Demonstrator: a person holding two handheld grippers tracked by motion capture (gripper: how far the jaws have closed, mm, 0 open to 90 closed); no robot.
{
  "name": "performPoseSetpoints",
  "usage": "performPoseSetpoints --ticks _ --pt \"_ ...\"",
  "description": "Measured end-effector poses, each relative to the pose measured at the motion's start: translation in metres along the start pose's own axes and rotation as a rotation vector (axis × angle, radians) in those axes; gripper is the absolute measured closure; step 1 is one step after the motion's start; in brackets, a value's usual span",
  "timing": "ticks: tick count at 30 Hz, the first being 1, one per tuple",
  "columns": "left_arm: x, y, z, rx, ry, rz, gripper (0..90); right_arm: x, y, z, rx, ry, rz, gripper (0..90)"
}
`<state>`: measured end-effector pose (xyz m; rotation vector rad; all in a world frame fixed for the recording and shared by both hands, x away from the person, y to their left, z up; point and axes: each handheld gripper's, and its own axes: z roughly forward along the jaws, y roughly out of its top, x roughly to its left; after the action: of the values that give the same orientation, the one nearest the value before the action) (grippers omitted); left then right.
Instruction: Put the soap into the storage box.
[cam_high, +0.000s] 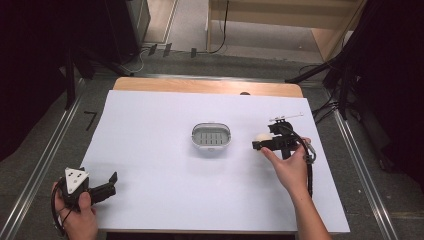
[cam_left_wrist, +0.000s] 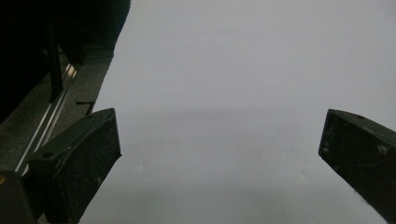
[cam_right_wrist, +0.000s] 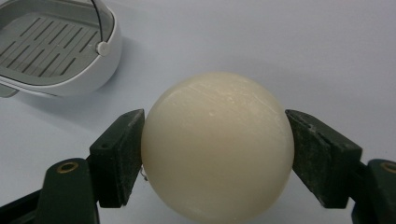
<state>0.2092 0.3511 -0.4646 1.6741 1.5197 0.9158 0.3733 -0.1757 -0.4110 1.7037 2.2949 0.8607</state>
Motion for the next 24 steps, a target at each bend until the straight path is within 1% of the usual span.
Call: performPoseSetpoints --ticks 1,6,7,9,13,16,24 --pt "0.000 0.000 0.000 0.004 0.003 0.005 0.0 0.002 0.001 0.000 -0.004 0.003 -0.003 24.4" --pt "-0.003 0.000 0.001 0.011 0.004 0.024 0.0 0.006 0.003 0.002 -0.005 0.013 -0.013 24.4" --pt "-0.003 0.000 0.001 0.013 0.004 0.033 0.0 0.008 0.005 0.003 0.003 0.015 -0.022 24.3" --pt "-0.004 0.001 0.001 0.016 0.005 0.036 0.0 0.011 0.006 0.004 0.002 0.021 -0.038 24.4" --pt "-0.004 0.001 0.002 0.018 0.001 0.037 0.0 0.016 0.009 0.005 -0.005 0.032 -0.045 24.4" --pt "-0.004 0.001 0.002 0.018 0.005 0.040 0.0 0.022 0.013 0.006 -0.002 0.040 -0.065 24.4" --pt "-0.005 0.001 0.003 0.029 0.007 0.049 0.0 0.030 0.019 0.009 0.001 0.053 -0.074 24.4"
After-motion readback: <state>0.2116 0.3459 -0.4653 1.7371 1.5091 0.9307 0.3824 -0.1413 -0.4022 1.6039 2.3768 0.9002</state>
